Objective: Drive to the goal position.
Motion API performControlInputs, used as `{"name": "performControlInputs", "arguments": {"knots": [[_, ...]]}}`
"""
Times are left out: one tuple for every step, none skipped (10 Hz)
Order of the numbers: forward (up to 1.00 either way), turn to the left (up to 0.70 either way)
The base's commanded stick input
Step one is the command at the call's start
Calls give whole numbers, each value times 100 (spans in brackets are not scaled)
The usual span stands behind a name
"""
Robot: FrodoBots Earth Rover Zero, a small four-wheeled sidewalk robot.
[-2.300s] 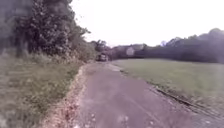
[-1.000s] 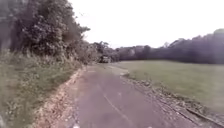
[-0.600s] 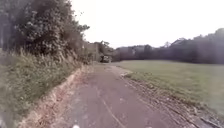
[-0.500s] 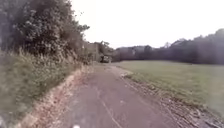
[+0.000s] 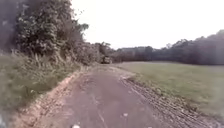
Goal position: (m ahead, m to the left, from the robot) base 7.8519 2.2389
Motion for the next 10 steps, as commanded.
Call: {"name": "performControlInputs", "arguments": {"knots": [[70, 0], [70, 0], [70, 0], [70, 0], [70, 0], [70, 0], [70, 0], [70, 0], [70, 0], [70, 0]]}}
